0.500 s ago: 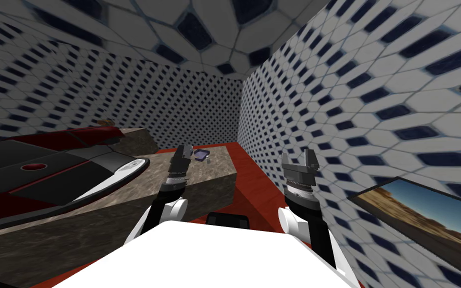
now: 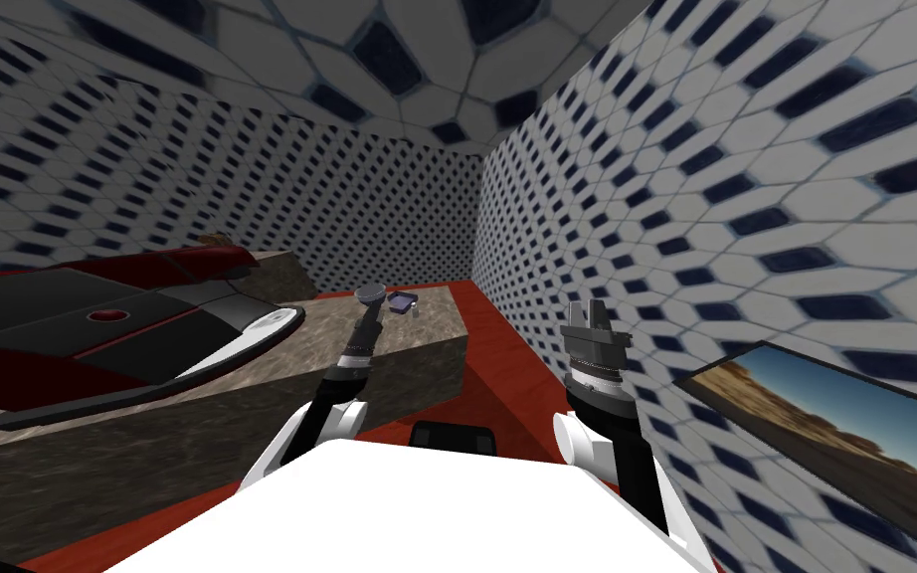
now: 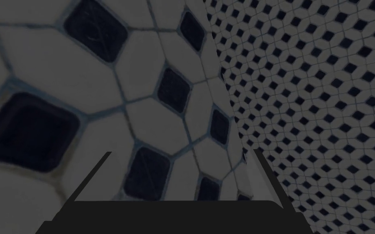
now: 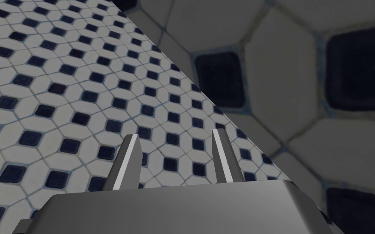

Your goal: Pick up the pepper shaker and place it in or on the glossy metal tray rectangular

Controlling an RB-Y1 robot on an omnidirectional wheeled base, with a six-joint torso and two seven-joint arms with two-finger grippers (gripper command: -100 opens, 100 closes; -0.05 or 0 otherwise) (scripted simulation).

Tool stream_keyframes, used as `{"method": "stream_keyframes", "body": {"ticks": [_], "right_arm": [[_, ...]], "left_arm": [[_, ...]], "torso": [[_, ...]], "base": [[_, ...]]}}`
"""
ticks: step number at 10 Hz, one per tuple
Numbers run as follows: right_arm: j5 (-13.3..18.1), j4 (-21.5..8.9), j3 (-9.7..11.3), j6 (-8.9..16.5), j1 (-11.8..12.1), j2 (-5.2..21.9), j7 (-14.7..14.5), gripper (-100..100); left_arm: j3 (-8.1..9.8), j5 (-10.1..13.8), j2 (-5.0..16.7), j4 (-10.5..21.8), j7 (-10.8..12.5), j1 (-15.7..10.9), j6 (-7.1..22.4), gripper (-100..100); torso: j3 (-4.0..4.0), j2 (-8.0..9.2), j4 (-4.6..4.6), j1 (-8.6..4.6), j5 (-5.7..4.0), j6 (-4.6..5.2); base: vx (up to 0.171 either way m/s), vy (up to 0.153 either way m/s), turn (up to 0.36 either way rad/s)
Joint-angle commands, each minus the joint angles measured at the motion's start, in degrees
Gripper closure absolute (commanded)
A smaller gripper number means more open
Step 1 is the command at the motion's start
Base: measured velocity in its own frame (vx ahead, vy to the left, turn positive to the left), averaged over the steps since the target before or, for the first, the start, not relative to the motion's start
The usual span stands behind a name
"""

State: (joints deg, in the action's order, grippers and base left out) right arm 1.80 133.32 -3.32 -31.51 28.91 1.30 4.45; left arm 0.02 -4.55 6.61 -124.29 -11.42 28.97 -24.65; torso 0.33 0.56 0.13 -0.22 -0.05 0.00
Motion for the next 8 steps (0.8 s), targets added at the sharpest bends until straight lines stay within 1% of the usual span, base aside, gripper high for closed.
{"method": "stream_keyframes", "body": {"ticks": [1, 4, 7, 8], "right_arm": [[0.0, 0.0, 0.0, 0.0, 0.0, 0.0, 0.0, 0], [0.0, 0.0, 0.0, 0.0, 0.0, 0.0, 0.0, 0], [0.0, 0.0, 0.0, 0.0, 0.01, 0.0, 0.0, 0], [0.0, 0.0, 0.0, 0.0, 0.01, 0.0, 0.0, 0]], "left_arm": [[0.56, -1.35, 0.61, 2.23, -0.88, -0.15, 1.01, -100], [1.76, -4.07, 1.49, 6.66, -2.86, -0.75, 3.0, -100], [3.11, -7.02, 2.24, 11.57, -5.36, -1.88, 5.04, -100], [3.11, -7.02, 2.24, 11.75, -5.36, -1.88, 5.04, -100]], "torso": [[0.0, 0.0, 0.0, 0.0, 0.0, 0.0], [-0.08, -0.14, -0.03, 0.14, 0.03, 0.0], [-0.13, -0.23, -0.05, 0.11, 0.02, -0.01], [-0.16, -0.29, -0.06, 0.13, 0.03, 0.0]], "base": [[-0.116, -0.058, 0.001], [-0.103, -0.026, -0.01], [-0.078, -0.034, -0.024], [-0.042, -0.024, -0.011]]}}
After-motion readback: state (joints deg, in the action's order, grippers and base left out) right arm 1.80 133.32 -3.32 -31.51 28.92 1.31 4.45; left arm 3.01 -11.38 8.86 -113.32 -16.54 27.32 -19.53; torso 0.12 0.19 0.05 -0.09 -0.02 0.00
